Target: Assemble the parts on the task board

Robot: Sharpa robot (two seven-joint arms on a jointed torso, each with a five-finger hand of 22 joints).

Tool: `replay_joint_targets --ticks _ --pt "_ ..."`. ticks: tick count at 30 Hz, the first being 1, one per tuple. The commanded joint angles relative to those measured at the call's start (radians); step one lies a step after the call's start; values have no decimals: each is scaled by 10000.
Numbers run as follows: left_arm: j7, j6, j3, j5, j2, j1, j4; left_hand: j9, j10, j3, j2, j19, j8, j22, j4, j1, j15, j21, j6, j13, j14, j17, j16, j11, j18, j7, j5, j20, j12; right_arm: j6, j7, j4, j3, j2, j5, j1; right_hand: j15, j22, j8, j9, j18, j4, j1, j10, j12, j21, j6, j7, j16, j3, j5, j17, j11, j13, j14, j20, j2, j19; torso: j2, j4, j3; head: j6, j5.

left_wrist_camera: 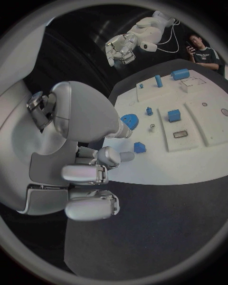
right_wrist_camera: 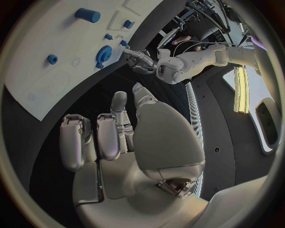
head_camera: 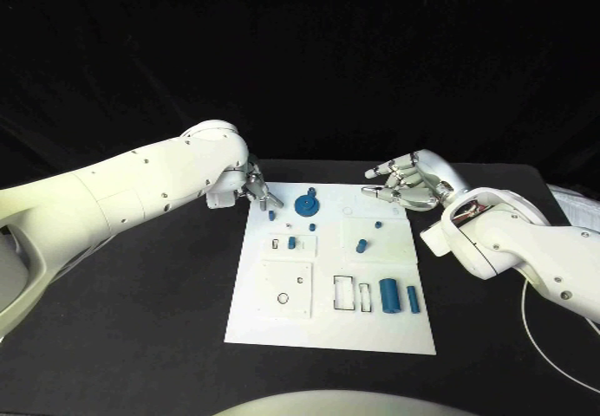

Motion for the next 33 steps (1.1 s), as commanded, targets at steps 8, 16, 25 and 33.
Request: replay_joint_targets --ticks 8,16,25,33 --pt "101 300 -8 17 77 -10 -51 7 123 -130 117 95 122 619 -26 -32 -40 74 155 61 1035 2628 31 -56 30 -47 39 -11 96 66 108 10 -1 -5 -26 -19 29 301 0 15 190 -5 -62 -78 -66 -54 34 3 -33 -63 28 0 5 -33 397 -7 53 -48 -6 -2 12 -7 25" --pt "60 548 -9 33 132 -30 -123 31 150 -118 257 108 211 644 -94 251 -70 85 182 77 1035 2628 31 -93 26 -86 65 -43 132 69 107 8 -1 -4 -26 -19 29 304 0 15 189 -5 -57 -78 -62 -53 34 3 -34 -65 40 -1 4 -33 397 -7 57 -45 -7 1 13 -28 39" --pt "40 674 -13 52 176 -48 -166 38 151 -110 289 116 233 661 -111 329 -76 94 182 69 1035 2628 31 -99 22 -92 68 -49 131 73 105 8 -1 1 -26 -20 28 307 0 16 188 -6 -51 -79 -58 -52 34 3 -36 -68 54 -3 4 -33 398 -7 61 -43 -6 -2 9 -52 53" --pt "27 776 -23 63 226 -61 -228 45 159 -105 309 126 254 680 -136 419 -80 104 180 77 1035 2628 31 -105 17 -98 67 -55 143 79 110 8 -1 13 -26 -20 28 304 1 16 189 -5 -43 -84 -67 -55 34 2 -38 -72 77 -3 3 -46 398 -8 72 -44 -8 9 11 -70 45"
